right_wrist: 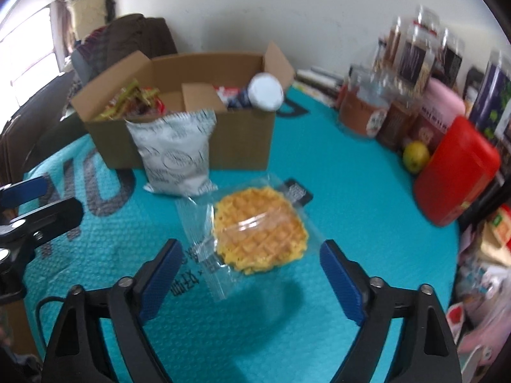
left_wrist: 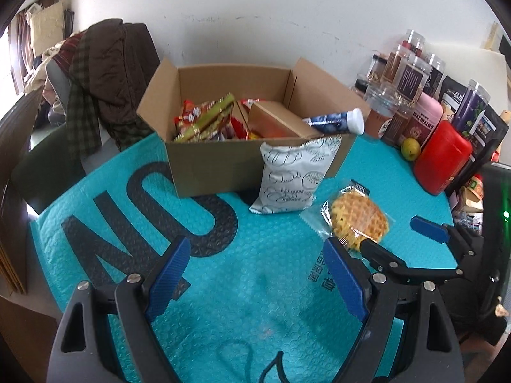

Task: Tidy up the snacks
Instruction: 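Move the right gripper to the wrapped waffle while the left approaches the white bag, then grasp the white bag with the left gripper while the right grasps the waffle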

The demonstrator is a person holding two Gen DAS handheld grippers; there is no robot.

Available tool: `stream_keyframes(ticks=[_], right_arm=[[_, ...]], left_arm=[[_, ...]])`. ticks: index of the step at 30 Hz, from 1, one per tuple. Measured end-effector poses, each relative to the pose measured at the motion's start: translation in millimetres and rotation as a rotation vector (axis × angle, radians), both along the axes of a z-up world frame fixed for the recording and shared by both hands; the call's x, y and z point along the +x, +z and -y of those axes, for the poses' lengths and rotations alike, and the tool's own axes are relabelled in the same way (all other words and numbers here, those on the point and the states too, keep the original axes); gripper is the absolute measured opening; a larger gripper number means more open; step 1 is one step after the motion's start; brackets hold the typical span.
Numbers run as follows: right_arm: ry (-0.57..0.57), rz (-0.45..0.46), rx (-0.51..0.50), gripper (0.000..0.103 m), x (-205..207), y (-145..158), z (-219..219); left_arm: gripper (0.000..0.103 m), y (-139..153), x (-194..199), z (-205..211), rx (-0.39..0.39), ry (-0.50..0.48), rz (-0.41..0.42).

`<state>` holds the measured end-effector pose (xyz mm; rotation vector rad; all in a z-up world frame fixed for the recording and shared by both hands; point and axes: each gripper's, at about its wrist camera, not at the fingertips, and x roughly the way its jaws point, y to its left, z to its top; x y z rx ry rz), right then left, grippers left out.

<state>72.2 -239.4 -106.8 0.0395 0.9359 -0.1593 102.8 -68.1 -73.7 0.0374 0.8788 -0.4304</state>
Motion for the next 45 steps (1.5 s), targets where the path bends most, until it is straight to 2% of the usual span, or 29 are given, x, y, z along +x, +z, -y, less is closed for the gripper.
stream_keyframes(ticks=[4,13,21,29,40,42,43,45], right_arm=[[-0.035,-0.036,0.068,0.09,6.1,-15.2,9.2],[-0.052,-0.079,0.114,0.089,20.9,-40.3,33.0],[-0.032,-0.076,0.108,0.088,23.7,-39.2,55.6],[-0.033,-0.079,0.102,0.087,21.4,-37.2,66.6],[-0.035,-0.068,0.112,0.088,24.1,-28.6,71.8],[-0.043,-0.074,0.126,0.088,28.4,-28.8,73.8],[-0.047,-0.079,0.135,0.088,30.4,-29.2,74.7],[-0.063,-0.089,0.157,0.09,34.9,-30.3,76.8]], left_arm=[[0.086,-9.9,7.1,1.0,-0.004,-0.003,-0.034],[0.086,-19.1,22.1,8.7,0.0,-0.011,-0.06],[0.086,-21.8,28.9,29.8,-0.029,-0.032,-0.056],[0.086,-31.9,45.2,61.4,-0.042,-0.005,-0.055],[0.086,-48.5,69.1,94.7,0.013,-0.002,-0.107],[0.086,-49.0,72.3,96.0,-0.003,0.0,-0.098],[0.081,-47.0,71.3,94.1,-0.035,-0.009,-0.077],[0.06,-43.0,68.2,92.4,-0.024,-0.009,-0.047]])
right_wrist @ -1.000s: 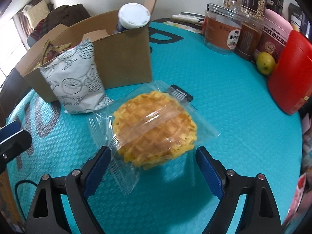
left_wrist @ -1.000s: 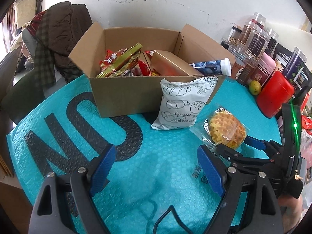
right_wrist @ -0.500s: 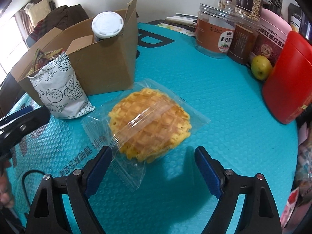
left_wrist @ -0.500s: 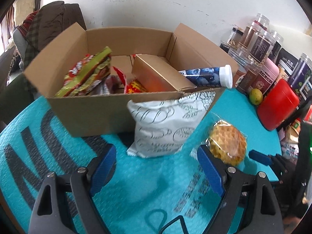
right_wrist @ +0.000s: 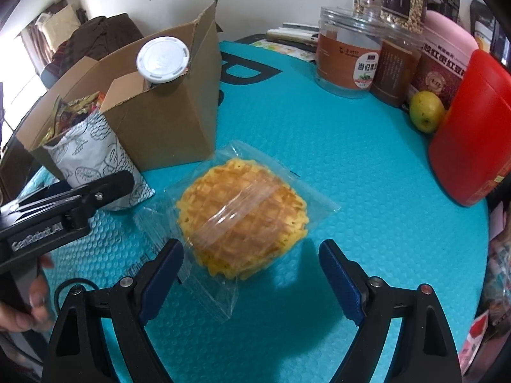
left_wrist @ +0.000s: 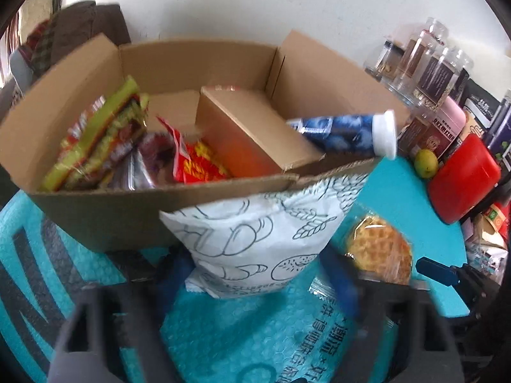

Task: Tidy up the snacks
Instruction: 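Grasp the white bag with the left gripper while the right grasps the waffle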

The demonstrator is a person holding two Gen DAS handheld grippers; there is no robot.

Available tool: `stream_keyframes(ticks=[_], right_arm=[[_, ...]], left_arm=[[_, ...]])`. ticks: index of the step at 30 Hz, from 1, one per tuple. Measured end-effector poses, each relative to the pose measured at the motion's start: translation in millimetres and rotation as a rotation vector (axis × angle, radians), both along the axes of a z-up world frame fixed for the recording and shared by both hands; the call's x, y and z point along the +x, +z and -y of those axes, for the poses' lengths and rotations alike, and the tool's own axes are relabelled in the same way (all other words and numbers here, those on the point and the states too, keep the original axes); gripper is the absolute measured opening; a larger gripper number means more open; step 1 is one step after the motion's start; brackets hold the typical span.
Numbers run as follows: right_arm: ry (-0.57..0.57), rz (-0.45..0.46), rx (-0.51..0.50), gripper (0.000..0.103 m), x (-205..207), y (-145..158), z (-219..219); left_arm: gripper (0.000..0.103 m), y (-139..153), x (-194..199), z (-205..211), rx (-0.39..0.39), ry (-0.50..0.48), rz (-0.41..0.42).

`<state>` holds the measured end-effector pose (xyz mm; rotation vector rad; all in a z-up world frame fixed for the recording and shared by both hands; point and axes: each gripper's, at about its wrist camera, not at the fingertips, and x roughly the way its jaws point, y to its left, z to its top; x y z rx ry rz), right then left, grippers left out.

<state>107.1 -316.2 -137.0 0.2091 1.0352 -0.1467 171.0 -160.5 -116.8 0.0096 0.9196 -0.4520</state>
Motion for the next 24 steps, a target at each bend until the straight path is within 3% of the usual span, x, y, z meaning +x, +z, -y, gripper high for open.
stream_keyframes(ticks=[8,17,24], right_arm=[[-0.055,-0.04,0.091,0.1,29.8,-4.2,7.9],[-0.049,-0.069,-0.058,0.103,59.0,-10.1,-16.5],[-0.085,-0.027,-0.005,0.099,56.0,-14.5,-11.3]], left_arm=[[0.057,3.5,-7.2,-20.4,-0.004,-0.006,-0.026],[0.057,6.1,-13.8,-57.9,-0.008,0.052,-0.028],[0.056,7.1,-17.6,-72.2,-0.025,0.07,-0.042]])
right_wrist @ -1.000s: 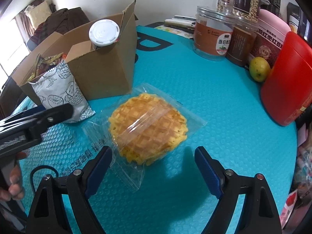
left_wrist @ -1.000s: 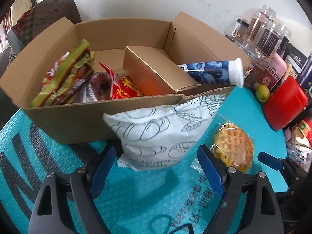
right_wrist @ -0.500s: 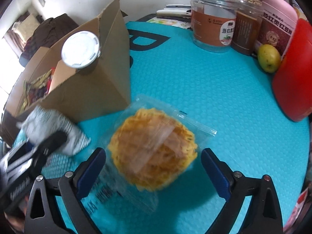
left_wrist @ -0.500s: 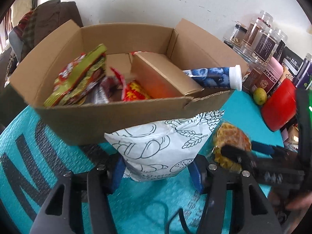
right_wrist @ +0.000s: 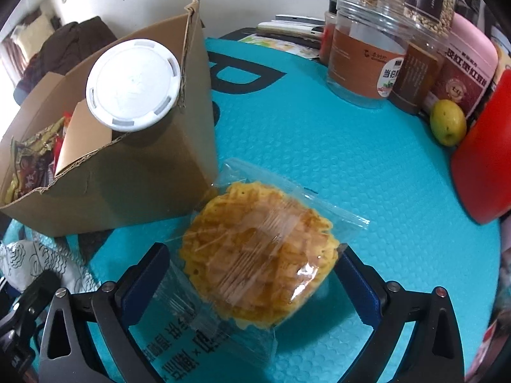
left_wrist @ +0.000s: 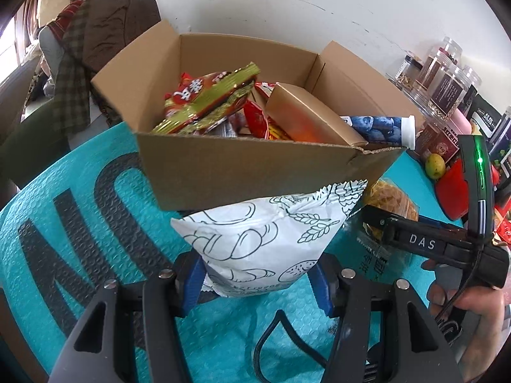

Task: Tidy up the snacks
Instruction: 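Grasp the white bag with the left gripper while the right grasps the waffle, then adjust and close both grippers firmly on the white bag and wrapped waffle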

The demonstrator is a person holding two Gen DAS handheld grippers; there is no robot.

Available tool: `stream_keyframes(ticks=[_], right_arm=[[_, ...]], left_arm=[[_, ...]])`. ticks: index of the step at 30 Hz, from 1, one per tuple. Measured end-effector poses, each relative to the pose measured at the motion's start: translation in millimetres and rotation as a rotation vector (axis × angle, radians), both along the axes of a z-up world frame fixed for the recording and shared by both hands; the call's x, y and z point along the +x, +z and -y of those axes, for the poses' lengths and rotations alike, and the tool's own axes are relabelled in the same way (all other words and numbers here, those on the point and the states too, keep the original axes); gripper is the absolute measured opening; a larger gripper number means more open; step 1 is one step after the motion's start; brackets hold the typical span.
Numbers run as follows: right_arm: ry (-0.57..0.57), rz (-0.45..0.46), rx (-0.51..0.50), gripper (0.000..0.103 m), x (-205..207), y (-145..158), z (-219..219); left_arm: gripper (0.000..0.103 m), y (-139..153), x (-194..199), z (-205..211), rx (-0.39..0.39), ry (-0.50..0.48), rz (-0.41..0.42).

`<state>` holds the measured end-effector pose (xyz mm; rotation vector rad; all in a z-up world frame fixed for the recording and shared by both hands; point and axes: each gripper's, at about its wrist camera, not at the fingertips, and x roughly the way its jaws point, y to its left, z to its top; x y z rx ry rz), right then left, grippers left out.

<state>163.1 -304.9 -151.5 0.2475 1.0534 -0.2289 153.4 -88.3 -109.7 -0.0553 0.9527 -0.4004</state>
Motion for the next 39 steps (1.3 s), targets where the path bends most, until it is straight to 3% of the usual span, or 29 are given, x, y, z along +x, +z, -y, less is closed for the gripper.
stream_keyframes(ticks=[4,10,19,24,33,35,36,39], right_arm=[[0.015,0.011,0.01,0.076,-5.1,3.4,-0.8],[0.049,0.04,0.021,0.055,-19.2,12.3,1.0],[0.145,0.041,0.014,0.051,-44.7,13.8,-11.5],[0.268,0.036,0.04,0.046,-60.9,12.6,-25.7],[0.296,0.055,0.064,0.047,-74.3,12.8,-36.3],[0.287,0.064,0.067,0.057,-78.4,14.6,-36.8],[0.281,0.071,0.066,0.068,-79.7,15.9,-36.6],[0.273,0.093,0.032,0.083,-82.3,22.7,-37.8]], left_arm=[[0.056,0.7,-4.2,-4.2,-0.009,0.0,-0.011],[0.056,0.9,-8.8,-9.4,-0.004,-0.003,-0.017],[0.056,1.9,-30.4,-15.9,-0.003,-0.026,-0.036],[0.056,4.3,-48.0,-20.6,-0.004,-0.045,-0.038],[0.056,7.4,-66.6,-36.9,-0.003,-0.015,-0.031],[0.056,9.7,-68.8,-38.9,-0.006,-0.012,-0.025],[0.056,10.7,-69.4,-39.4,-0.006,-0.012,-0.021],[0.056,13.5,-69.4,-38.8,-0.003,-0.009,-0.005]])
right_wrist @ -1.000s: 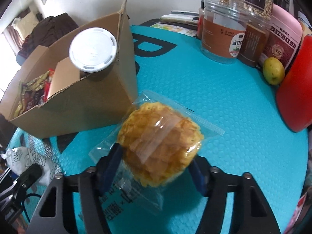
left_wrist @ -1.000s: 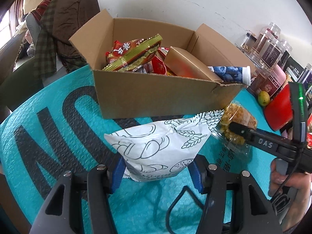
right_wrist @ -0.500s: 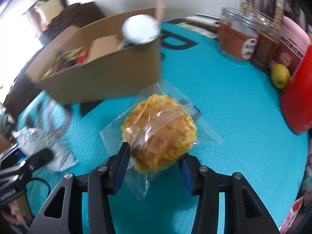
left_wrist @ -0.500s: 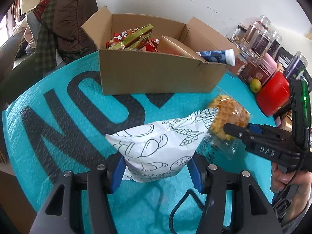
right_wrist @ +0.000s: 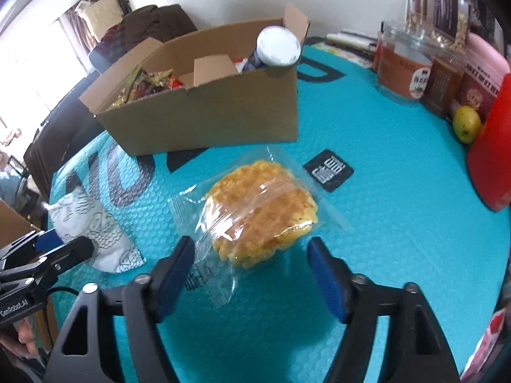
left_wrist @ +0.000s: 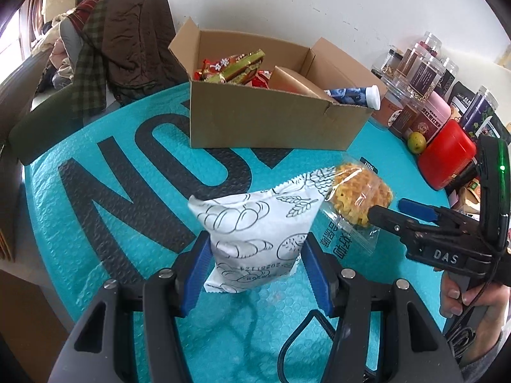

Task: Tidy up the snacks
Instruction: 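Adjust and close both grippers firmly on the white bag and wrapped waffle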

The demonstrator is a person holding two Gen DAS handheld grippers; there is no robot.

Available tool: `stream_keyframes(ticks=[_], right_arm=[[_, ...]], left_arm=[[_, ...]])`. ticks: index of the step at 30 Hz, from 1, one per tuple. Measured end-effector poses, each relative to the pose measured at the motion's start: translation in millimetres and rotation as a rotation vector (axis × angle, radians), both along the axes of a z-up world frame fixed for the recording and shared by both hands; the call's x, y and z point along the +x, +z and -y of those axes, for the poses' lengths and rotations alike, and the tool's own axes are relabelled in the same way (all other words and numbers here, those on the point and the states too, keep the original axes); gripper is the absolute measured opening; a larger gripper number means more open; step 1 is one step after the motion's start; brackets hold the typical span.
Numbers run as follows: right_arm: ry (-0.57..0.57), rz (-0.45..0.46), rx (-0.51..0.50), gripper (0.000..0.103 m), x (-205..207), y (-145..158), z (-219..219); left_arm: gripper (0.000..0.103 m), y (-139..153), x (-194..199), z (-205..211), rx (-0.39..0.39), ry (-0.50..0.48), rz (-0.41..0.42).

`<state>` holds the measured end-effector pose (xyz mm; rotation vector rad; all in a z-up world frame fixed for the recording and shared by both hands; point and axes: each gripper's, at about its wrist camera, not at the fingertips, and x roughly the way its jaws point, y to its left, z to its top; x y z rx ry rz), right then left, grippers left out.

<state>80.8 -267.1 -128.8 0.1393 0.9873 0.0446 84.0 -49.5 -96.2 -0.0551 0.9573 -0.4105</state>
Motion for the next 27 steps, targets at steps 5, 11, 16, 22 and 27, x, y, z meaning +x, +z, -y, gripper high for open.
stream_keyframes(ticks=[5,11,16,22,27], right_arm=[[-0.035,-0.016,-0.011,0.095,6.6,3.3,-0.3],[-0.066,-0.082,0.065,0.095,31.8,-7.1,6.6],[-0.112,-0.135,0.083,0.095,59.6,-14.7,8.5],[-0.118,-0.179,0.0,0.103,84.9,-24.7,-9.0],[-0.076,-0.185,-0.102,0.103,86.8,-38.7,-26.0]], left_arm=[[0.056,-4.1,8.3,0.3,0.004,0.005,-0.004],[0.056,-8.6,20.1,-6.2,0.01,0.021,-0.006],[0.056,-13.3,34.7,-7.4,0.002,0.024,-0.026],[0.057,-15.4,48.6,-3.8,0.017,0.015,-0.036],[0.061,-22.0,56.0,2.8,0.043,-0.003,-0.078]])
